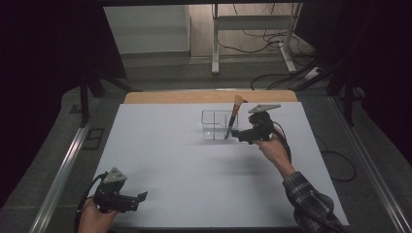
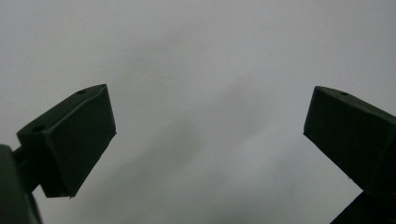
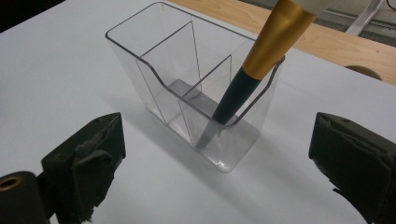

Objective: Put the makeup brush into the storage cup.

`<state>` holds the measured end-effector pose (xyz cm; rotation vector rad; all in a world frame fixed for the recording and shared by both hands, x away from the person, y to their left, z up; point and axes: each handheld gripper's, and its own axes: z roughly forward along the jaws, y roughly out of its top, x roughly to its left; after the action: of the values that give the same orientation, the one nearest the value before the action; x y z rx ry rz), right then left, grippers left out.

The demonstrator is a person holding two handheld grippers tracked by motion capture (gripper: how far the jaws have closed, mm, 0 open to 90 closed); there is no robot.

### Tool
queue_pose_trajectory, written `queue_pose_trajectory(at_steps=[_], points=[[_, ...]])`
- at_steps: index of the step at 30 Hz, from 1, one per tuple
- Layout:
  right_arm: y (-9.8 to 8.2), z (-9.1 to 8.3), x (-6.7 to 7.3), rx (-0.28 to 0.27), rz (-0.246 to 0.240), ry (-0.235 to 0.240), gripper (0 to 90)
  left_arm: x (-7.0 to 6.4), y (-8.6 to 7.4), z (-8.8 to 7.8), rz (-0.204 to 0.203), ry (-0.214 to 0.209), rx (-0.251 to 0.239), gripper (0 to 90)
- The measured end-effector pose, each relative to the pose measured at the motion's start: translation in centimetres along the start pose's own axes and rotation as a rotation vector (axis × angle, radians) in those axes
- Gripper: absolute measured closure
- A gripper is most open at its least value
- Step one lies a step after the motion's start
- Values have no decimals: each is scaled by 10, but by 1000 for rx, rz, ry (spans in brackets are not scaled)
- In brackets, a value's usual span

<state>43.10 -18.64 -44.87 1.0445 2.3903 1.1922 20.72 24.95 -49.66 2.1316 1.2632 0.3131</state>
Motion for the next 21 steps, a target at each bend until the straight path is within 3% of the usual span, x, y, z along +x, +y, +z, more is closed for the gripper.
queue_pose_trajectory(at_steps=[9, 21], points=[[-5, -6, -1, 13, 18, 7, 36, 0, 0, 0, 1, 1, 0, 28], [-10, -12, 3, 49, -13, -6, 30, 0, 0, 0, 2, 1, 3, 29]])
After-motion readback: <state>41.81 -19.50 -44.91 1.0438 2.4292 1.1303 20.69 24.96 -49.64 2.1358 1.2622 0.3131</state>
